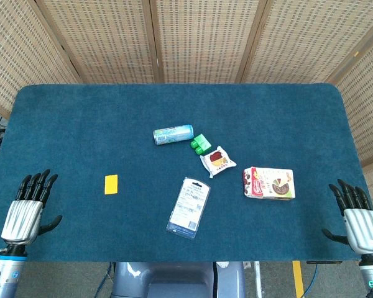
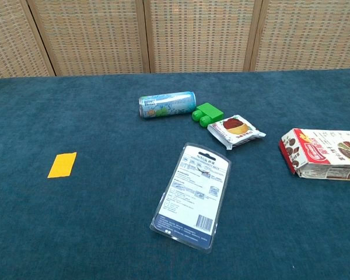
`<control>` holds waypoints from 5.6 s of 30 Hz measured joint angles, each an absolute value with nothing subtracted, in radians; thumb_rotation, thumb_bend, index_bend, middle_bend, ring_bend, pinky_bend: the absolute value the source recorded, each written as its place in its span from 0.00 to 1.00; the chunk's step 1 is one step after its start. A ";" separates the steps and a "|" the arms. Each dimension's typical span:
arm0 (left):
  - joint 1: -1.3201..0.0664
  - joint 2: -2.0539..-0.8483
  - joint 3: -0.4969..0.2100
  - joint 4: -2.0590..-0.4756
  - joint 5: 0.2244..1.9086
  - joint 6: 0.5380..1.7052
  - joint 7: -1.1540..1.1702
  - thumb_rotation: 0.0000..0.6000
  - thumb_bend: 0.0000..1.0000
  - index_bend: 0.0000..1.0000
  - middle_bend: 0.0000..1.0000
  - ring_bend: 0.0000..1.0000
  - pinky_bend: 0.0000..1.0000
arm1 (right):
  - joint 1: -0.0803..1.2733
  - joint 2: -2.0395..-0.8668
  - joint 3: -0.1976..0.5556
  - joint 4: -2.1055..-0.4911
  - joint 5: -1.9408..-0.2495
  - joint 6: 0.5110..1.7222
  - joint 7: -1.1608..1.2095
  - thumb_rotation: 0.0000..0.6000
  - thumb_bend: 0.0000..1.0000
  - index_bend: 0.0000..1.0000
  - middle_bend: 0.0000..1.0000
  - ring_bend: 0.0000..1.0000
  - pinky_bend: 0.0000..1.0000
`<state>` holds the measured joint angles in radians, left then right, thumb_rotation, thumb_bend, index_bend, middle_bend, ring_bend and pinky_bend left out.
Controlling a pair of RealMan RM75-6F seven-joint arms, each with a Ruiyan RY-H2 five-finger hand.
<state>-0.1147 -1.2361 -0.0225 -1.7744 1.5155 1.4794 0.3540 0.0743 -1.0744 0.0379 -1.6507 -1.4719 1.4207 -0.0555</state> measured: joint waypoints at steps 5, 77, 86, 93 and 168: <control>-0.114 -1.237 -0.022 -1.773 1.514 1.478 0.355 1.00 0.23 0.00 0.00 0.00 0.00 | 0.072 -1.074 0.037 -1.651 -1.476 1.427 -0.053 1.00 0.05 0.00 0.00 0.00 0.00; -0.459 -1.608 -0.193 -1.571 0.973 1.158 0.799 1.00 0.28 0.00 0.00 0.00 0.00 | 0.066 -1.041 0.043 -1.623 -1.495 1.440 0.094 1.00 0.05 0.00 0.00 0.00 0.00; -0.512 -1.661 -0.193 -1.518 0.908 1.160 0.846 1.00 0.30 0.00 0.00 0.00 0.00 | 0.069 -1.038 0.042 -1.616 -1.500 1.435 0.116 1.00 0.05 0.00 0.00 0.00 0.00; -0.534 -1.686 -0.181 -1.489 0.884 1.166 0.865 1.00 0.31 0.00 0.00 0.00 0.00 | 0.067 -1.040 0.041 -1.611 -1.500 1.438 0.124 1.00 0.05 0.00 0.00 0.00 0.00; -0.589 -1.691 -0.141 -1.440 0.862 1.195 0.803 1.00 0.42 0.27 0.00 0.00 0.00 | 0.068 -1.042 0.040 -1.618 -1.499 1.436 0.108 1.00 0.05 0.00 0.00 0.00 0.00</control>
<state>-0.5889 -1.6905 -0.1411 -1.4397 0.8624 1.1953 0.8029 0.0682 -1.0417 0.0395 -1.6175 -1.4994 1.4358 0.1081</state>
